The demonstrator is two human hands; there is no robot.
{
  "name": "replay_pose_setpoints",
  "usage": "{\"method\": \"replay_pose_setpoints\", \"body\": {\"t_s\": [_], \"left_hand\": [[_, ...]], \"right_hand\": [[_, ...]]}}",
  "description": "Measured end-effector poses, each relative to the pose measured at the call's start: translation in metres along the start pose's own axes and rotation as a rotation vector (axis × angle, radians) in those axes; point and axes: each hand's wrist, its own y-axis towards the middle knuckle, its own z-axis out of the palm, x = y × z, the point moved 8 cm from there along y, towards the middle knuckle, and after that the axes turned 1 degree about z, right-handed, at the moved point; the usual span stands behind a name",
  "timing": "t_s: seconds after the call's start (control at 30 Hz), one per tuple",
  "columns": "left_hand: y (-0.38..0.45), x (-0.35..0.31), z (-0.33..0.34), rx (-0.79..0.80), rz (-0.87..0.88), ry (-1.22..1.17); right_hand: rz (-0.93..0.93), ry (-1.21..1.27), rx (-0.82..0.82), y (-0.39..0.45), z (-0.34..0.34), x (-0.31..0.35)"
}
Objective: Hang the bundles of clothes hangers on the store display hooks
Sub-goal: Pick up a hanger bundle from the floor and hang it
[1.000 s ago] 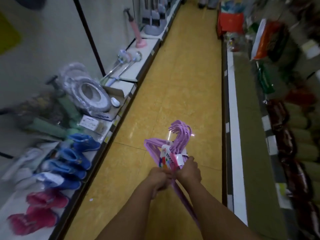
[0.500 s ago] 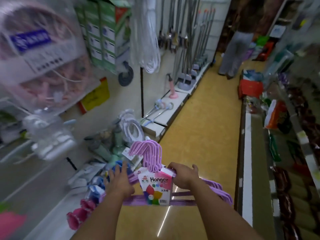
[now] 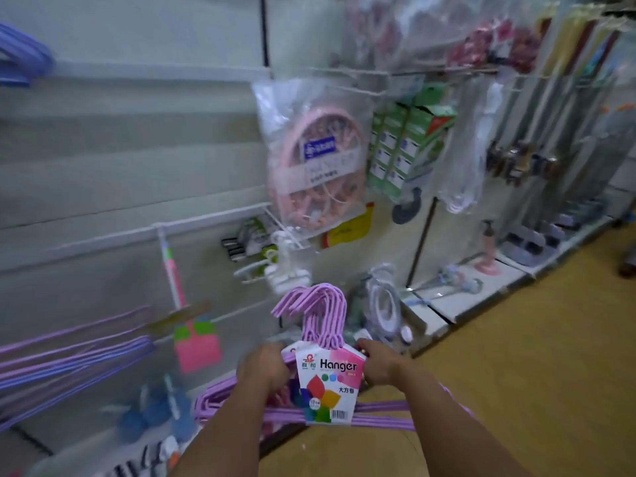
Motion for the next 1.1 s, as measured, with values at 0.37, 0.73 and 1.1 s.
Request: {"method": "replay_pose_setpoints", "body": {"t_s": [0.37,0.73,1.1], "left_hand": [[-0.127,0.124,-0.062,-0.361,-0.337,-0.118],[-0.254,0.226,-0.112,-0.551,-0.663,-0.026],[-0.368,0.319,-0.204,-0.773,-0.81,-0.064]], "right_hand": [[-0.407,-0.348,-0.09,-0.024,0.057,0.148],[-0.778,-0.451,-0.107,-0.094,0.141,0.276],[-1.018,-0.492,-0.292,-0.178,0.196,0.421]]}}
